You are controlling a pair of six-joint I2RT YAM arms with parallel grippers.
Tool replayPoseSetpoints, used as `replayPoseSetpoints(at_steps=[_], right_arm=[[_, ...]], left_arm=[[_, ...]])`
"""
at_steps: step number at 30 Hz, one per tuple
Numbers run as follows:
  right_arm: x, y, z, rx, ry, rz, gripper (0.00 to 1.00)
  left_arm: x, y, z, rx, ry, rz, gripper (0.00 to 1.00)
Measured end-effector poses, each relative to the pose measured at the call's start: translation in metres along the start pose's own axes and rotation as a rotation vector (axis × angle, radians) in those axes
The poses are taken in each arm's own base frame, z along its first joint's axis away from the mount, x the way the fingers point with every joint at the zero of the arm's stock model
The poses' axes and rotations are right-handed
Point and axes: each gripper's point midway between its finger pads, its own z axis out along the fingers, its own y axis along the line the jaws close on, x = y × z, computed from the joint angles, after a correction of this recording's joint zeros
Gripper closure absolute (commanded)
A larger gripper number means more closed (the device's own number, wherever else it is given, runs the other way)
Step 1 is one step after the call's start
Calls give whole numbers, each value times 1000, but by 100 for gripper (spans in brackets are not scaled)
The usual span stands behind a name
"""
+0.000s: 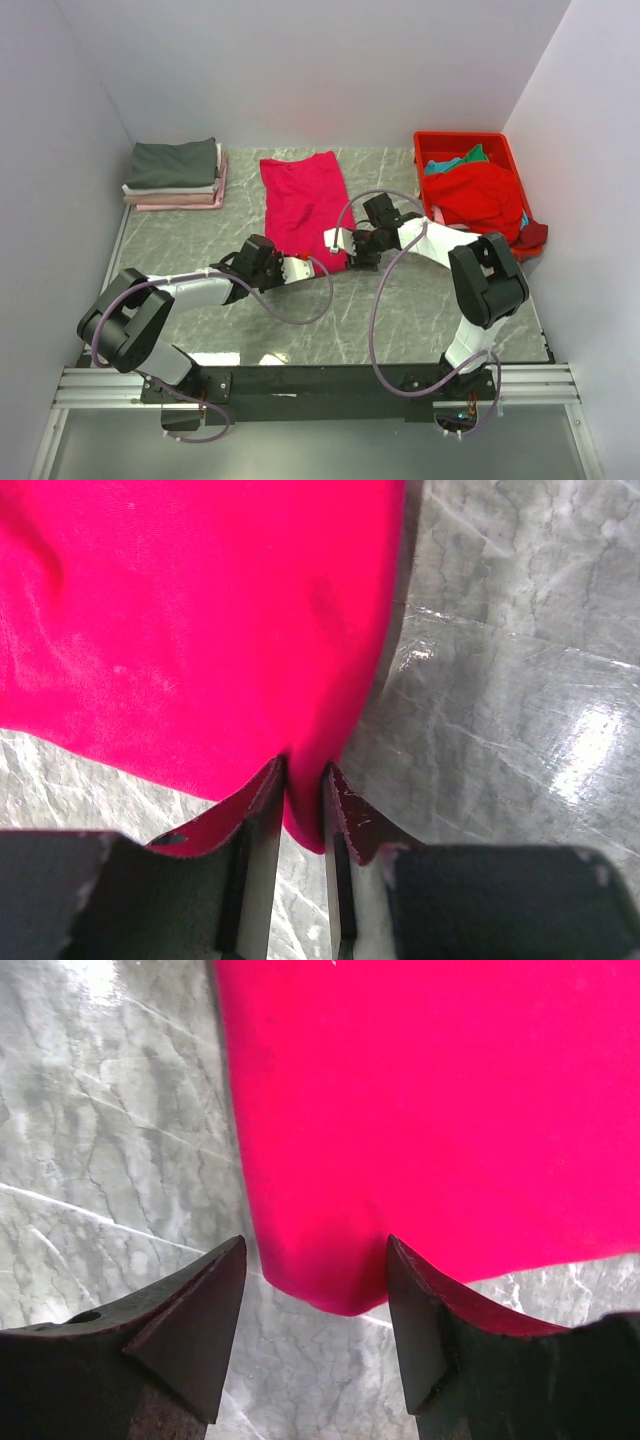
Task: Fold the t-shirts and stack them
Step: Fold the tshirt
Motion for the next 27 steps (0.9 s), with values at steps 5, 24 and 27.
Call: replayPoseSetpoints(at_steps=[5,24,27], right_arm=[[-3,4,3,-16,4,-19,35],[-1,1,19,-23,90,-25,75],[-1,1,19,-22,93,-28,92]], left_arm=[[0,0,0,-2,-1,0,73],[-1,0,3,0,-9,8,64],[-3,3,6,-4,-11,8,70]])
